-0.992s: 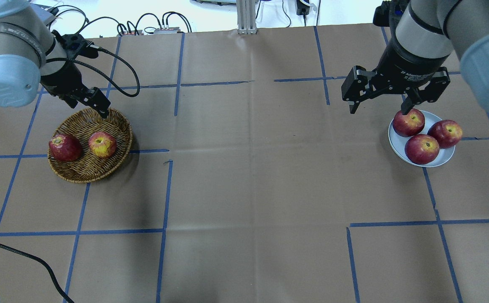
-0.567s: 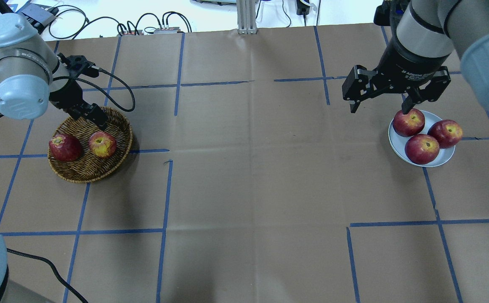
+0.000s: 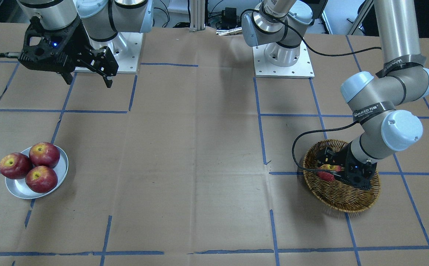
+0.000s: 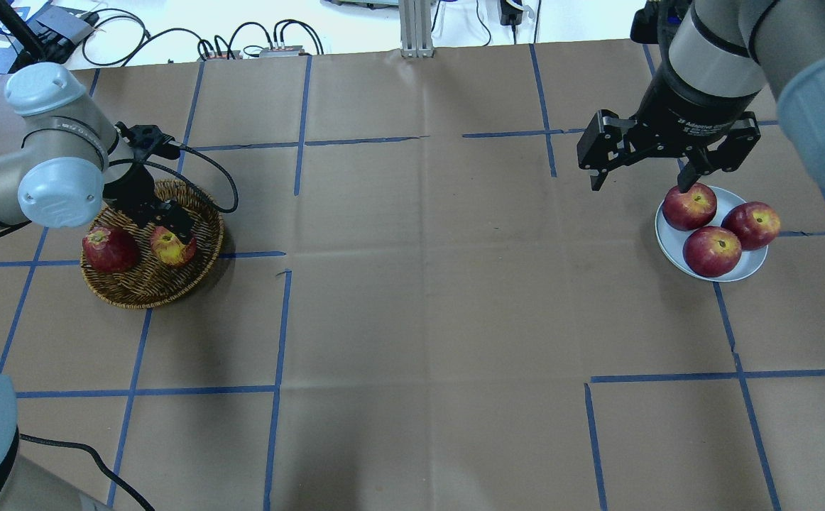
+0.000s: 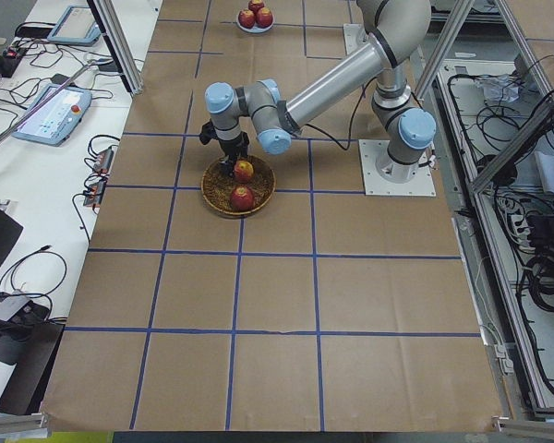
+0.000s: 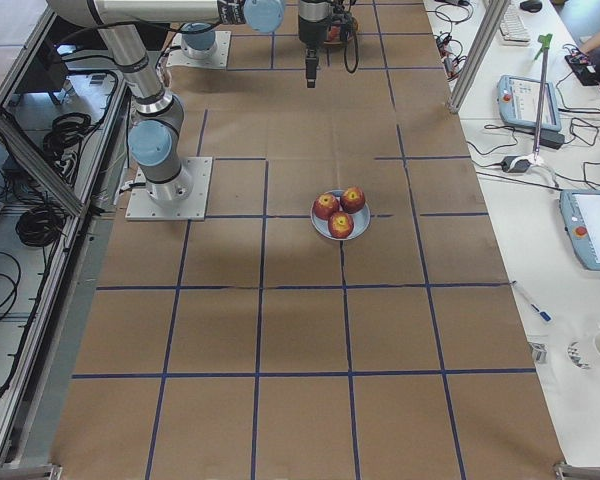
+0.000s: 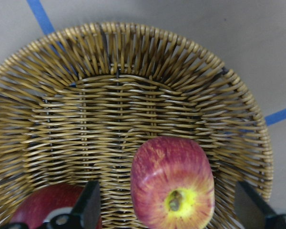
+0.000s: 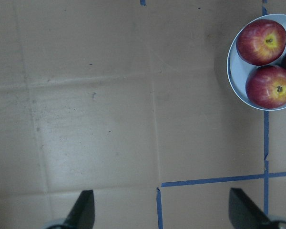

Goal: Transfer apple from basket to plate
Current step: 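Lower the left gripper onto the yellow-red apple and close on it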

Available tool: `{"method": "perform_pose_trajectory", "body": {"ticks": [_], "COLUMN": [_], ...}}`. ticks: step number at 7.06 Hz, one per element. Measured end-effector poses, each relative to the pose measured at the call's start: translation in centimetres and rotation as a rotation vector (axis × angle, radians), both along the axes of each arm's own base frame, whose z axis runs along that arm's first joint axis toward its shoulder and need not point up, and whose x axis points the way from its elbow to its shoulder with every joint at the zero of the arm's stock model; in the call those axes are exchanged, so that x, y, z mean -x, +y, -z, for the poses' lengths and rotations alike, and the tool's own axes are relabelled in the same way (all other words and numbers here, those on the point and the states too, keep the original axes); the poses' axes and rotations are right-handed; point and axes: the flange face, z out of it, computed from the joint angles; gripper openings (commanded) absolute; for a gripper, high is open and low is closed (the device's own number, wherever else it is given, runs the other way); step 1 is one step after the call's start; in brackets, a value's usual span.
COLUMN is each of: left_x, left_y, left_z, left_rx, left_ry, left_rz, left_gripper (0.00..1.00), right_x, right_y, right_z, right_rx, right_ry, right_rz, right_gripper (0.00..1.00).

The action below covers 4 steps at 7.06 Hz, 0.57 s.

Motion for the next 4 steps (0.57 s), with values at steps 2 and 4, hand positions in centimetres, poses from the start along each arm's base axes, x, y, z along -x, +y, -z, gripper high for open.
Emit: {"method": "perform_pose_trajectory", "body": {"ticks": [2,4], "left_x": [0.3,0.3], "left_y": [0.9,0.9], "left_z": [1.8,2.5], "left_rx": [-0.022,-0.027], "left_ry": [0.006,0.007], "left_rz": [-0.011,-0.015], "left_gripper": [0.95,0.78], "right_x": [0.0,-0.1], "right_y": [0.0,0.0], "right_z": [0.0,0.0], "right_rx": [0.000,0.001], "right_ry": [0.000,0.000], "right_rz": [0.000,-0.001], "right_gripper": [1.00,1.00]}}
